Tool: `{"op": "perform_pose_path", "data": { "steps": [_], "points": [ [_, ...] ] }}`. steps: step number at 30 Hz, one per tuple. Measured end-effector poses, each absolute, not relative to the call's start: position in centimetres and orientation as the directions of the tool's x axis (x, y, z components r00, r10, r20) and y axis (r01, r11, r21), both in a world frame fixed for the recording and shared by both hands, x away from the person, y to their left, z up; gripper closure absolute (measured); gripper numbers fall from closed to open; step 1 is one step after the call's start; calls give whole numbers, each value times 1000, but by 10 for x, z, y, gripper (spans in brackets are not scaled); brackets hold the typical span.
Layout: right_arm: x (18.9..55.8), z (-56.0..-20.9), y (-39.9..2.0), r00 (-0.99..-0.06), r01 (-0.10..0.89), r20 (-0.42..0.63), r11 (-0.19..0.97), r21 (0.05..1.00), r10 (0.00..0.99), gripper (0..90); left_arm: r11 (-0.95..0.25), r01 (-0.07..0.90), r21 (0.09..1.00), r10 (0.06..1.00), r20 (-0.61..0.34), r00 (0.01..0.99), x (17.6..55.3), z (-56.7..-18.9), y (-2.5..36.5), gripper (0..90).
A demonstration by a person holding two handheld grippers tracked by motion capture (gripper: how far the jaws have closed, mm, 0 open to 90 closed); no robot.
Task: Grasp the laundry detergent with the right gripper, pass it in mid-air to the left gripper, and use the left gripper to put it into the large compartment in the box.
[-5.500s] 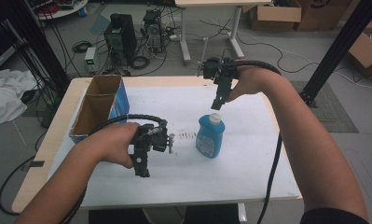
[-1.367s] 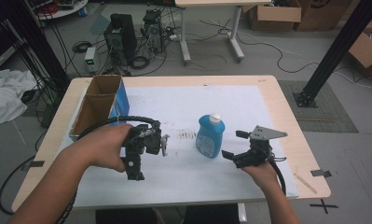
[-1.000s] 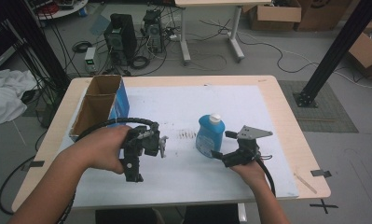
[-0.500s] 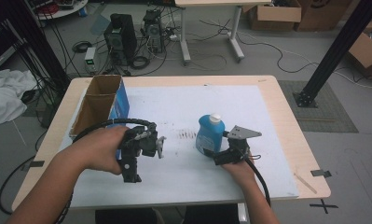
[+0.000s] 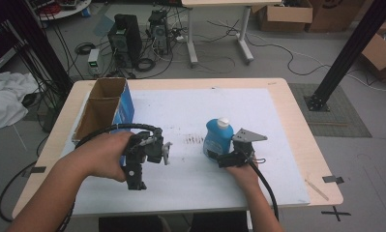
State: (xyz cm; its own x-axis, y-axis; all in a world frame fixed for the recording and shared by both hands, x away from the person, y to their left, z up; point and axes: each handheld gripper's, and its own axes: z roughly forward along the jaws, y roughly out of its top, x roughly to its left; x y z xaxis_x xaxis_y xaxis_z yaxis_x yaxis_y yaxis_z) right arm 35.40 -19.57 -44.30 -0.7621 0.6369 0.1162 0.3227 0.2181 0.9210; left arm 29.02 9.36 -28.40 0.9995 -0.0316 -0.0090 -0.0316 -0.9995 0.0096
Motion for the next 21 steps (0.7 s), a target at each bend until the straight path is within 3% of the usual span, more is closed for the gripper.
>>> {"op": "perform_pose_path", "data": {
  "steps": [11, 21],
  "points": [
    [354, -443, -190, -758, 299, 105, 200, 933, 644, 1, -999, -31, 8, -32, -13, 999, 290, -285, 94, 1],
    [351, -443, -189, -748, 281, 90, 190, 941, 658, 111, -1000, -27, 6, -27, -18, 999, 291, -288, 96, 1]
  ]
}}
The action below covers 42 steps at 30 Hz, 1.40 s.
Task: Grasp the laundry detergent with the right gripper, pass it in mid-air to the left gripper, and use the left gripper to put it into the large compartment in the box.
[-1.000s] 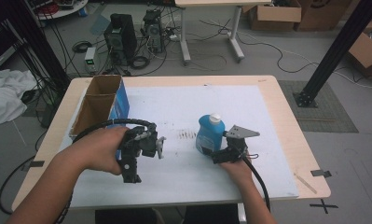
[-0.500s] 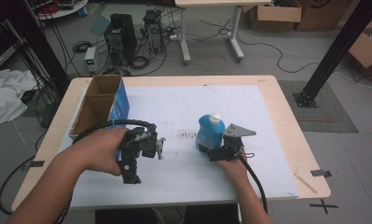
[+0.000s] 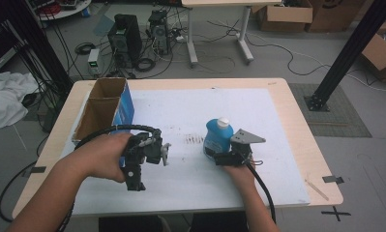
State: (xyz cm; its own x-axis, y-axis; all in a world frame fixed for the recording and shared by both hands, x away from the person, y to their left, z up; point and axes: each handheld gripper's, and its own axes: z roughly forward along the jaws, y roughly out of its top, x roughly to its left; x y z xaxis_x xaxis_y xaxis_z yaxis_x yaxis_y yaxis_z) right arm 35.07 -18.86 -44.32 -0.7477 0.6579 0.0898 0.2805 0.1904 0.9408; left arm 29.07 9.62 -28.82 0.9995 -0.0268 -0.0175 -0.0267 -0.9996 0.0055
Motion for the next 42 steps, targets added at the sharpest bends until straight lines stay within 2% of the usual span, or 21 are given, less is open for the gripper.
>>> {"op": "perform_pose_path", "data": {
  "steps": [16, 20, 42],
  "points": [
    [347, -442, -187, -721, 278, 63, 205, 938, 690, 199, -999, -31, 7, -32, -17, 999, 291, -289, 94, 1],
    [346, -441, -188, -726, 266, 67, 190, 945, 684, 246, -999, -34, 5, -34, -20, 999, 291, -290, 93, 0],
    [343, -441, -189, -742, 240, 56, 186, 953, 668, 375, -999, -32, 4, -32, -20, 999, 291, -290, 93, 1]
  ]
}}
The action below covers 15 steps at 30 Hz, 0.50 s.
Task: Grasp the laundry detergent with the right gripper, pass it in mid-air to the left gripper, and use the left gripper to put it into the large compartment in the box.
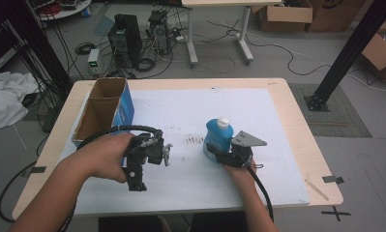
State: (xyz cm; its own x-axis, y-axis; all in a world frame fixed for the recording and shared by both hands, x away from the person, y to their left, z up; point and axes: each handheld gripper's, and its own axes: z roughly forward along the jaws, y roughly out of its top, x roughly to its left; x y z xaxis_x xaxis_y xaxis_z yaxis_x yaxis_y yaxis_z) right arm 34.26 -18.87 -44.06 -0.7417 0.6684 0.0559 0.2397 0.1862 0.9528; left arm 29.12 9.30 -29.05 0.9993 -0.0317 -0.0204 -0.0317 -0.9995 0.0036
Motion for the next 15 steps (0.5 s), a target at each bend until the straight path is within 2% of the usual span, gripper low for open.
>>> {"op": "perform_pose_path", "data": {
  "steps": [15],
  "points": [
    [342, -441, -190, -743, 232, 47, 191, 954, 667, 417, -999, -33, 3, -33, -25, 999, 291, -292, 91, 1]
  ]
}}
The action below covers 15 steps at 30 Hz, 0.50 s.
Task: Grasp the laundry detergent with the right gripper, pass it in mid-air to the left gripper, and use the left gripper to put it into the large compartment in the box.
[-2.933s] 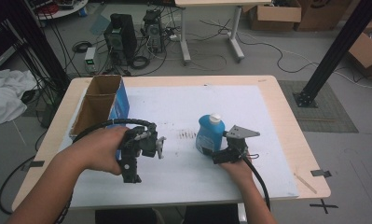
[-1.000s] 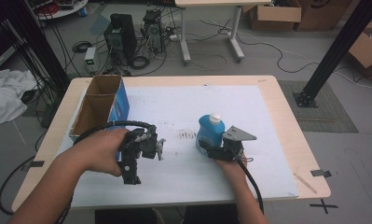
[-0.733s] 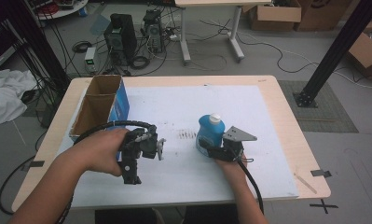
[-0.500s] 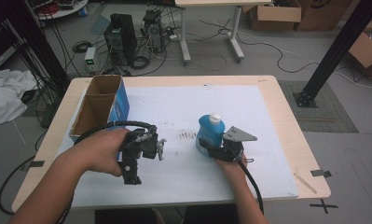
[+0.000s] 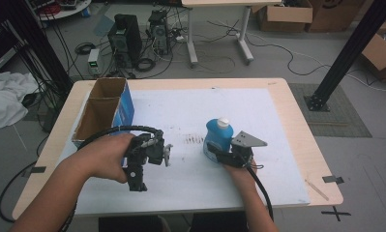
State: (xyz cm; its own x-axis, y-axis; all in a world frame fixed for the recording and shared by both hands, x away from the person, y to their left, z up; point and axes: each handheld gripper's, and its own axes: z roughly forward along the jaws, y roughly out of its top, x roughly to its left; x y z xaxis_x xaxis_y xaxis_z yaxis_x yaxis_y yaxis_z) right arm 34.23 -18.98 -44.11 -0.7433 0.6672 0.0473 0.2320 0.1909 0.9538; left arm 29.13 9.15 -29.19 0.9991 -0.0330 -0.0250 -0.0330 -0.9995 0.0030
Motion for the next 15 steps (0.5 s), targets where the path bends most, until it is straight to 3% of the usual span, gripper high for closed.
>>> {"op": "perform_pose_path", "data": {
  "steps": [15],
  "points": [
    [342, -436, -190, -747, 217, 28, 205, 954, 664, 467, -999, -34, 0, -34, -27, 999, 292, -292, 90, 1]
  ]
}}
